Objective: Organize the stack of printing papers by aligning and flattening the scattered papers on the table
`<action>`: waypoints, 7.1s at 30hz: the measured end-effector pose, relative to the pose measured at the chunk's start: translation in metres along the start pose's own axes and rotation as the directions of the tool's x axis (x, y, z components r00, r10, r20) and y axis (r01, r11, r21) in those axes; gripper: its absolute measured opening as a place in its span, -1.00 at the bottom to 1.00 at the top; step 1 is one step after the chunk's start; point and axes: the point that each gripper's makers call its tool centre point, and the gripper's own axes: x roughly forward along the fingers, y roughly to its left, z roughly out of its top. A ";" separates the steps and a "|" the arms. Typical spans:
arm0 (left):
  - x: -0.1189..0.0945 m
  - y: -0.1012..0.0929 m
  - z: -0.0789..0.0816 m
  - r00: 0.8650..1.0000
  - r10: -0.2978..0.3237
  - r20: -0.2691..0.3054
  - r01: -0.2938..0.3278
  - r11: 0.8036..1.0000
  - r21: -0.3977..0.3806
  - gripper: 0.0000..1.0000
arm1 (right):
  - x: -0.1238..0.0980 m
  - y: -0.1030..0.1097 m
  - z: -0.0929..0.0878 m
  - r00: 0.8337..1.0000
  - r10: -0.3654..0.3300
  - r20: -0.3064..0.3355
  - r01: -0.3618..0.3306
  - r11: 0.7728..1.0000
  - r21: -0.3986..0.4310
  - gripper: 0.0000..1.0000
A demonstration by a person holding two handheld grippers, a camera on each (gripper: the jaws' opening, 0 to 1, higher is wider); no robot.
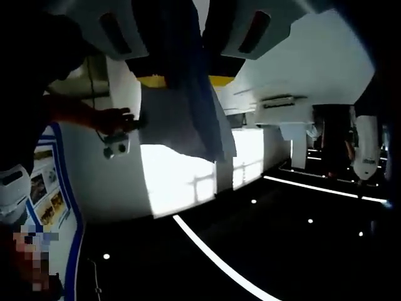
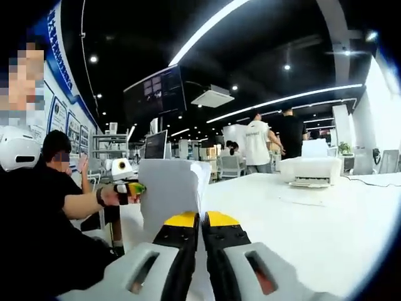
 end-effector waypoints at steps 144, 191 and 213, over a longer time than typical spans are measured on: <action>0.045 0.059 -0.125 0.897 0.294 -0.330 -0.331 0.941 -0.063 -0.84 | 0.058 -0.086 -0.113 0.913 -0.351 -0.209 0.377 0.921 0.100 -0.97; 0.027 0.082 -0.141 0.797 0.441 -0.413 -0.455 0.888 0.069 -0.29 | 0.051 -0.110 -0.141 0.821 -0.469 -0.325 0.460 0.881 -0.108 -0.35; 0.021 0.090 -0.136 0.786 0.480 -0.390 -0.507 0.861 0.039 -0.23 | 0.053 -0.107 -0.141 0.818 -0.476 -0.323 0.458 0.879 -0.134 -0.30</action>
